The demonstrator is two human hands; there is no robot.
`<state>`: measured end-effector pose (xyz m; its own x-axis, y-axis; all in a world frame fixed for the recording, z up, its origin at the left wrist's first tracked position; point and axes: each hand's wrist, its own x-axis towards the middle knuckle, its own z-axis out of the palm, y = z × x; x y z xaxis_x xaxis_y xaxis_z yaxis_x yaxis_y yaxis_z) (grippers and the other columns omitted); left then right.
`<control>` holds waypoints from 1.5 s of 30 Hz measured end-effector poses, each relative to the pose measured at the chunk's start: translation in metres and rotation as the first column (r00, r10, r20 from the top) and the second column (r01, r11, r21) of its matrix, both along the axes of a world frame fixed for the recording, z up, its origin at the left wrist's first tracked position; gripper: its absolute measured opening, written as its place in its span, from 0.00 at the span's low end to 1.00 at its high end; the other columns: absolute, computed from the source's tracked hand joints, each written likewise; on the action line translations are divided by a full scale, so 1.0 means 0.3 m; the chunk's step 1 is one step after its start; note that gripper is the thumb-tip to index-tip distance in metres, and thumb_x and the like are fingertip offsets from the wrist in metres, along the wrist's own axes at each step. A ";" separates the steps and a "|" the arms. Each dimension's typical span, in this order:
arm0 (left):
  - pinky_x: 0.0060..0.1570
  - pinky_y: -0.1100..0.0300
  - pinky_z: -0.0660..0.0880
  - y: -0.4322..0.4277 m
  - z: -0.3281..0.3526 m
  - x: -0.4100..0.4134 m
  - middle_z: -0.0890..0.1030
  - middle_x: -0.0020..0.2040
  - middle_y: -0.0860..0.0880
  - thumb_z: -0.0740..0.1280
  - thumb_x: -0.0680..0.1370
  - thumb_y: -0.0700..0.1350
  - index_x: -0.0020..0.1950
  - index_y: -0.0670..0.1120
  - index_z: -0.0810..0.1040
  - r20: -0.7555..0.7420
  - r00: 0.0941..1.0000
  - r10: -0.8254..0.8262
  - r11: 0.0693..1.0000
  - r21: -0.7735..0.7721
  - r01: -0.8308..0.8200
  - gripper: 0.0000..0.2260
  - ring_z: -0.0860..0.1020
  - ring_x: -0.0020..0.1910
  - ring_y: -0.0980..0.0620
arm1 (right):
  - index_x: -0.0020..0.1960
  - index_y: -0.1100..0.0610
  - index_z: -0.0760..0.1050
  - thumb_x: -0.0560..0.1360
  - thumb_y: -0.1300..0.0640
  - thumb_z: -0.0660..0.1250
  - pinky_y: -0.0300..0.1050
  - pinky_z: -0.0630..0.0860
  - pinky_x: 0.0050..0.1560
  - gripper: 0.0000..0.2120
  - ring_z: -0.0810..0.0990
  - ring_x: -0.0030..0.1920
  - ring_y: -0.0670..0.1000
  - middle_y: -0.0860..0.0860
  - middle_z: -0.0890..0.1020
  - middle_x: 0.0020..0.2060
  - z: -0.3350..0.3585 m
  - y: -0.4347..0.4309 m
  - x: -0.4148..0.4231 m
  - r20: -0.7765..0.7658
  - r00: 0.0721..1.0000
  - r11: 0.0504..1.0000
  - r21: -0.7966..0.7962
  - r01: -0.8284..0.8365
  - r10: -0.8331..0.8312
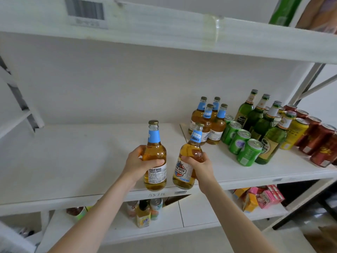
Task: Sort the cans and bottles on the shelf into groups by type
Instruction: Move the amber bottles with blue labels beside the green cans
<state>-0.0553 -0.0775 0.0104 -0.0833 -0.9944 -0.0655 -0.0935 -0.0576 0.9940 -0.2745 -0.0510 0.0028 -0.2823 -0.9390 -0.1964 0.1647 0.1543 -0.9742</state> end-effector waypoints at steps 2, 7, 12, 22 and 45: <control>0.43 0.57 0.76 -0.005 -0.001 -0.084 0.84 0.48 0.54 0.81 0.62 0.49 0.52 0.55 0.79 0.007 1.000 -0.007 1.000 -0.004 0.007 0.22 0.81 0.51 0.53 | 0.56 0.50 0.74 0.63 0.58 0.80 0.49 0.82 0.43 0.25 0.86 0.46 0.51 0.50 0.85 0.48 -0.007 -0.004 -0.084 0.010 1.000 1.000 -0.004 0.001 -0.001; 0.50 0.53 0.76 0.012 -0.024 -0.307 0.84 0.49 0.54 0.81 0.63 0.49 0.54 0.55 0.78 0.041 0.999 0.006 1.000 -0.004 -0.006 0.22 0.80 0.53 0.53 | 0.57 0.50 0.74 0.63 0.59 0.80 0.47 0.81 0.42 0.26 0.85 0.47 0.52 0.50 0.85 0.48 -0.021 -0.003 -0.300 0.008 0.999 0.999 0.018 -0.041 0.041; 0.44 0.58 0.76 0.045 -0.043 -0.505 0.85 0.45 0.57 0.82 0.62 0.50 0.52 0.56 0.78 0.029 0.999 0.042 0.999 0.023 -0.043 0.22 0.81 0.50 0.55 | 0.56 0.50 0.75 0.59 0.57 0.82 0.49 0.82 0.43 0.29 0.85 0.47 0.51 0.50 0.85 0.48 -0.034 0.006 -0.507 -0.019 0.997 0.997 0.029 -0.078 0.078; 0.43 0.59 0.75 -0.031 -0.062 -0.687 0.85 0.44 0.58 0.82 0.59 0.49 0.52 0.56 0.78 0.049 0.994 0.093 0.994 0.056 -0.096 0.24 0.81 0.49 0.56 | 0.54 0.49 0.76 0.59 0.60 0.82 0.41 0.80 0.37 0.27 0.85 0.44 0.47 0.47 0.86 0.45 -0.076 -0.079 -0.678 0.010 0.996 0.996 0.017 -0.086 0.085; 0.38 0.69 0.77 -0.312 -0.109 -0.734 0.85 0.48 0.56 0.83 0.53 0.47 0.52 0.62 0.78 0.038 0.999 0.008 0.999 -0.033 -0.007 0.31 0.83 0.47 0.59 | 0.56 0.44 0.73 0.54 0.58 0.82 0.53 0.83 0.50 0.34 0.83 0.51 0.52 0.50 0.83 0.51 -0.159 -0.337 -0.697 -0.034 0.998 0.990 -0.129 -0.064 0.060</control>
